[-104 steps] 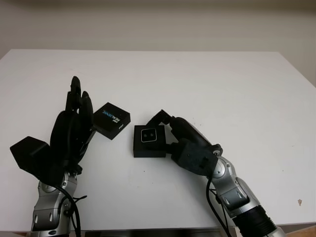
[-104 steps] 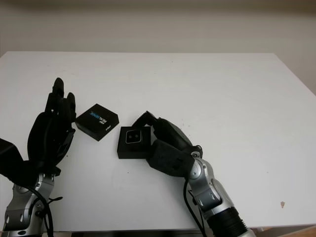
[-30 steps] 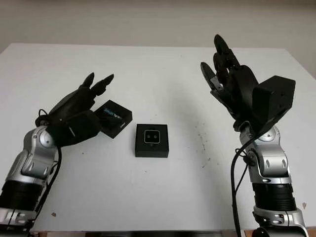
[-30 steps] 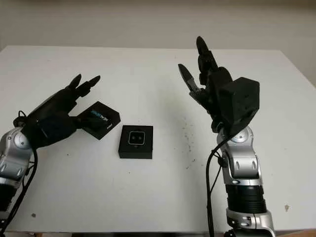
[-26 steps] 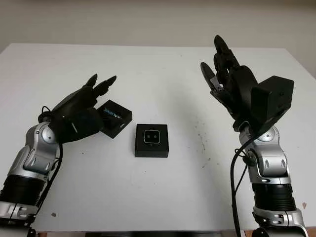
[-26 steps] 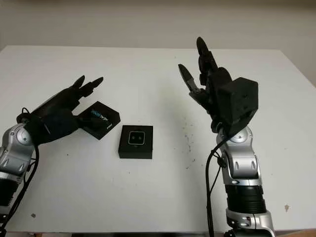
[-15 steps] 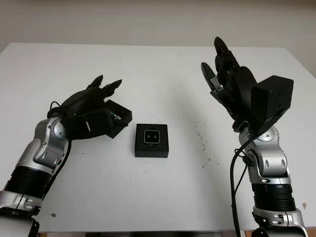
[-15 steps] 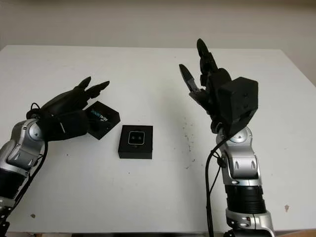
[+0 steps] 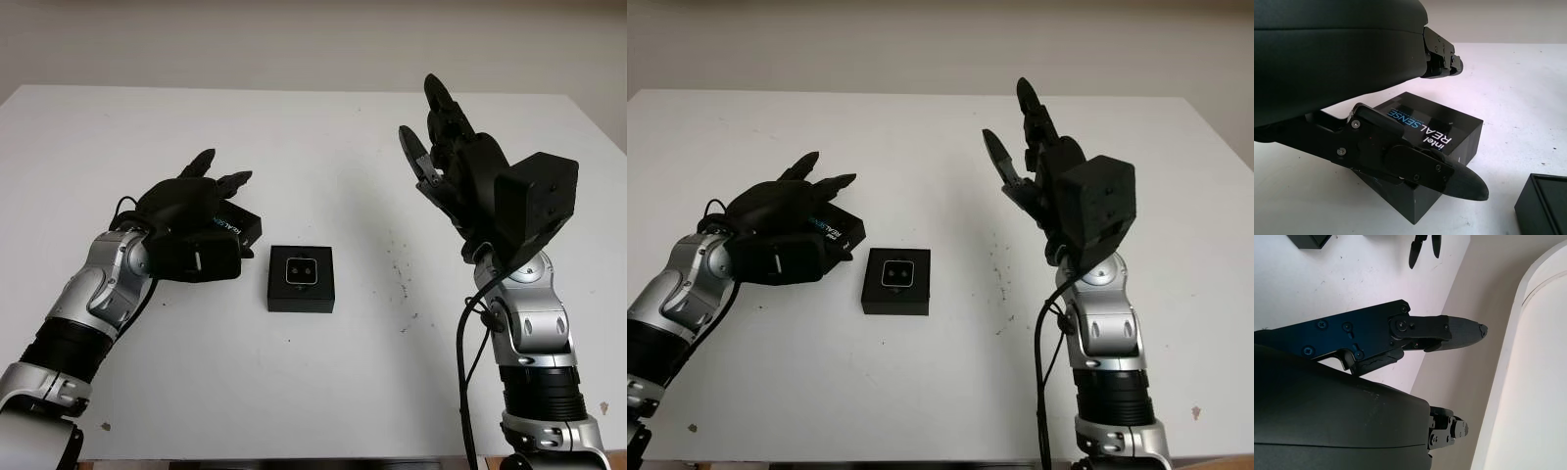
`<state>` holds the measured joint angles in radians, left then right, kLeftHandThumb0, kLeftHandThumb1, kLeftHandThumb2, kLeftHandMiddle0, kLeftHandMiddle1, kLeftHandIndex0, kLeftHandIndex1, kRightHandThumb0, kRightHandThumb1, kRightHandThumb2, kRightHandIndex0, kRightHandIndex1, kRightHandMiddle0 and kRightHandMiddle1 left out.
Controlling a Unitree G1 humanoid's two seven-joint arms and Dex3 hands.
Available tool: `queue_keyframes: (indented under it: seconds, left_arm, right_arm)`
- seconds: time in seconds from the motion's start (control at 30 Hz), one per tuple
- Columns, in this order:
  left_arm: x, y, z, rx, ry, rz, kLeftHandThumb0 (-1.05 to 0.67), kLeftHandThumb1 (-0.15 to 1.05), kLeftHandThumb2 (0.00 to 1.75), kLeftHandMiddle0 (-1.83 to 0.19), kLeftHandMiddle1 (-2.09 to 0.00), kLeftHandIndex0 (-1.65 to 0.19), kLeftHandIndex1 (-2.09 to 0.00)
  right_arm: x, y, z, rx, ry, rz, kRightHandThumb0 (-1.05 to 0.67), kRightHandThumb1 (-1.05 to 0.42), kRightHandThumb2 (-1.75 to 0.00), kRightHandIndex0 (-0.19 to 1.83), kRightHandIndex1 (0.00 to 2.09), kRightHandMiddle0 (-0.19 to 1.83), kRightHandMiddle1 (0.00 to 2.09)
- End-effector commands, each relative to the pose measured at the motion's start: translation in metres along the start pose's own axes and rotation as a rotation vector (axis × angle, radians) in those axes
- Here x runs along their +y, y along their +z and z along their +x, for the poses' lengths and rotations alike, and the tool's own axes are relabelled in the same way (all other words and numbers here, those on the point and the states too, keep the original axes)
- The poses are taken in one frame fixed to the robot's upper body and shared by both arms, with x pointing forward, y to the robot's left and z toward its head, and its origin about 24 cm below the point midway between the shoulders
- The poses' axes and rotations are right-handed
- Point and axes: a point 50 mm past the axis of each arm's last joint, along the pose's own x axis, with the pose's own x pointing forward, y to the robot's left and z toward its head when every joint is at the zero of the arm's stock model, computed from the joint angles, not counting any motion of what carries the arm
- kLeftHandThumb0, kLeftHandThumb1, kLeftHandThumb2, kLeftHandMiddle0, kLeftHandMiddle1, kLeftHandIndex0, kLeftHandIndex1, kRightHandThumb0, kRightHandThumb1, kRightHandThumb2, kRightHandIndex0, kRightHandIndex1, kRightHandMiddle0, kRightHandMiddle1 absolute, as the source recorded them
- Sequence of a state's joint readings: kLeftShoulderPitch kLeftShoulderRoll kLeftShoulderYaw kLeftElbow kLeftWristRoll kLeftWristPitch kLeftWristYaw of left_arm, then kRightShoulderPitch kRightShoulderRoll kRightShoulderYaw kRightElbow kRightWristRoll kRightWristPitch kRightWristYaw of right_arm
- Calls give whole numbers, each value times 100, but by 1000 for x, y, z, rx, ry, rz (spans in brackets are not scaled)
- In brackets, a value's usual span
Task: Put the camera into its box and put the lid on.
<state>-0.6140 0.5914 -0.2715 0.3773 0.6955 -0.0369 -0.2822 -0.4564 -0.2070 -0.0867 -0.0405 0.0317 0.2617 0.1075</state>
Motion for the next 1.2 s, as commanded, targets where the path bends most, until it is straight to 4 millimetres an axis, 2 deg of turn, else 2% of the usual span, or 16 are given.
queue_keyframes:
  seconds: [0.0, 0.5, 0.53, 0.57, 0.6, 0.67, 0.7, 0.73, 0.77, 0.8, 0.83, 0.9, 0.97, 1.17]
  left_arm:
    - [-1, -3, 0, 8, -28, 13, -64, 88, 4, -12, -6, -21, -8]
    - [-14, -10, 3, 55, -164, 6, -48, 90, 6, -17, -7, -20, -5]
    - [-15, -11, 3, 60, -171, 8, -44, 91, 5, -16, -18, -22, -5]
    - [-16, -11, 3, 62, -175, 10, -40, 91, 5, 1, -60, -23, -5]
    - [-17, -11, 3, 63, -178, 13, -33, 93, 6, 12, -89, -25, -5]
    - [-18, -10, 3, 55, -167, 19, -23, 96, 6, 16, -105, -31, -8]
    - [-19, -10, 2, 48, -156, 20, -18, 97, 6, 17, -132, -36, -10]
    - [-20, -10, 2, 45, -145, 19, -12, 98, 6, 18, -157, -43, -15]
    - [-20, -10, 2, 43, -138, 17, -6, 101, 6, 6, -175, -42, -60]
    - [-21, -10, 2, 43, -131, 19, -4, 102, 6, 2, -180, -32, -93]
    - [-21, -10, 2, 44, -126, 23, -3, 102, 5, -7, -175, -29, -120]
    - [-21, -10, 2, 47, -113, 33, -4, 101, 5, -16, -156, -28, -134]
    - [-22, -9, 1, 52, -98, 36, -4, 98, 4, -21, -146, -27, -139]
    - [-22, -9, -2, 50, -41, 25, -7, 94, 5, -21, -161, -20, -153]
  right_arm:
    - [-1, 3, -2, -18, -3, 6, -61, -105, -37, -11, 5, -1, 7]
    - [-2, 2, -3, -19, 0, -9, -60, -105, -38, -12, 5, -1, 6]
    - [-2, 2, -3, -22, -1, -9, -60, -105, -38, -12, 5, -1, 6]
    - [-2, 2, -3, -22, -3, -8, -59, -105, -38, -12, 5, -1, 6]
    - [-2, 2, -3, -22, -3, -9, -60, -105, -38, -11, 5, -1, 6]
    - [-2, 2, -4, -22, -2, -6, -60, -105, -38, -12, 5, -1, 6]
    - [-2, 2, -4, -22, -2, -5, -60, -105, -38, -12, 5, -2, 6]
    - [-2, 1, -4, -21, -5, -5, -60, -105, -38, -12, 5, -2, 6]
    - [-3, 1, -4, -21, -6, -6, -59, -105, -38, -12, 5, -2, 6]
    - [-3, 1, -4, -23, -6, -9, -59, -105, -37, -12, 5, -2, 6]
    - [-3, 1, -5, -25, -2, -8, -59, -105, -38, -12, 5, -2, 6]
    - [-3, 1, -5, -24, -2, -8, -60, -105, -38, -13, 5, -2, 5]
    - [-2, 0, -5, -19, -2, -5, -60, -105, -37, -12, 5, -2, 6]
    - [-1, -1, -6, -7, 2, 36, -58, -105, -36, -13, 5, -2, 6]
